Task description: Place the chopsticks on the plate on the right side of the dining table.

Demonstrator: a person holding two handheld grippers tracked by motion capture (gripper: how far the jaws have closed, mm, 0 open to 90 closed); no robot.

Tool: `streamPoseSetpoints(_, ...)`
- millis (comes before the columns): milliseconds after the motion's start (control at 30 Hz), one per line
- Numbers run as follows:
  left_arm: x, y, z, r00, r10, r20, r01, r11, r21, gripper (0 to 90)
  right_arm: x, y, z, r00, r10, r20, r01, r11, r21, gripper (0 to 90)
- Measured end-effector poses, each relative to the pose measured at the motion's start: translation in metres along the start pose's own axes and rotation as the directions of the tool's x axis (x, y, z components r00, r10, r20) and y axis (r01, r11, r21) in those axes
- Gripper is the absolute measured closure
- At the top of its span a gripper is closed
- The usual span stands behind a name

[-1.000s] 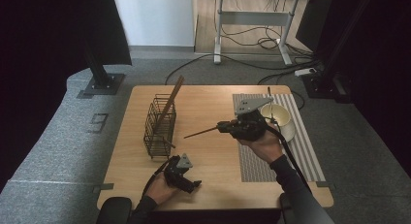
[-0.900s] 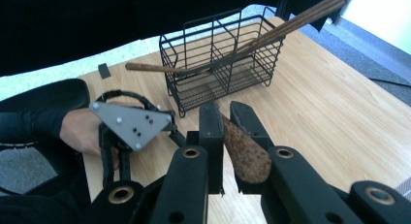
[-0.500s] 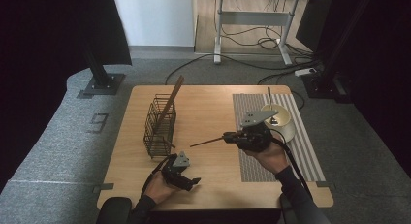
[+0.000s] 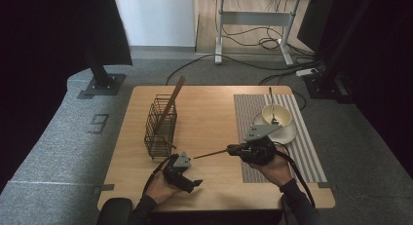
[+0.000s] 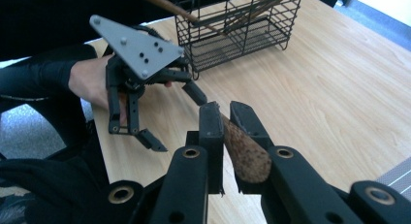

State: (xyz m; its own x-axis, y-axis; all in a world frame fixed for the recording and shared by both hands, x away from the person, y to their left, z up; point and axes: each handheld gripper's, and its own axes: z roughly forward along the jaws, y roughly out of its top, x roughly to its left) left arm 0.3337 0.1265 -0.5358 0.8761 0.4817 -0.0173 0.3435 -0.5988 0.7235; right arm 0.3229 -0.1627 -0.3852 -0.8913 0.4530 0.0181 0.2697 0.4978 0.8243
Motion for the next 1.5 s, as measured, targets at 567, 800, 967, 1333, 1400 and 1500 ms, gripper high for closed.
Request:
streamPoseSetpoints(567, -0.005, 0.007, -0.004, 0.9990, 0.044, 0.002, -0.044, 0.9975, -0.055, 20.8, 0.020, -0.013, 0.017, 0.9983, -0.022, -0.054, 0.023, 0.999, 0.026, 83.3)
streamPoseSetpoints(800, -0.007, 0.009, -0.008, 0.9980, 0.064, 0.003, -0.063, 0.9938, -0.092, 38.9, 0.025, -0.015, 0.026, 0.9968, -0.028, -0.074, 0.032, 0.999, 0.042, 83.3)
streamPoseSetpoints(967, -0.007, 0.009, -0.010, 0.9965, 0.083, 0.005, -0.082, 0.9908, -0.107, 51.6, 0.026, -0.015, 0.030, 0.9964, -0.028, -0.080, 0.032, 0.998, 0.053, 83.3)
streamPoseSetpoints(1333, -0.010, 0.008, -0.013, 0.9890, 0.146, 0.024, -0.142, 0.9827, -0.119, 76.5, 0.023, -0.015, 0.034, 0.9965, -0.014, -0.083, 0.019, 0.998, 0.061, 83.2)
streamPoseSetpoints(1400, -0.011, 0.007, -0.013, 0.9871, 0.158, 0.025, -0.154, 0.9806, -0.121, 77.7, 0.021, -0.015, 0.034, 0.9959, -0.004, -0.090, 0.009, 0.998, 0.058, 82.8)
streamPoseSetpoints(1500, -0.012, 0.007, -0.014, 0.9819, 0.187, 0.031, -0.182, 0.9752, -0.126, 79.8, 0.016, -0.014, 0.034, 0.9961, 0.014, -0.088, -0.009, 0.998, 0.056, 80.8)
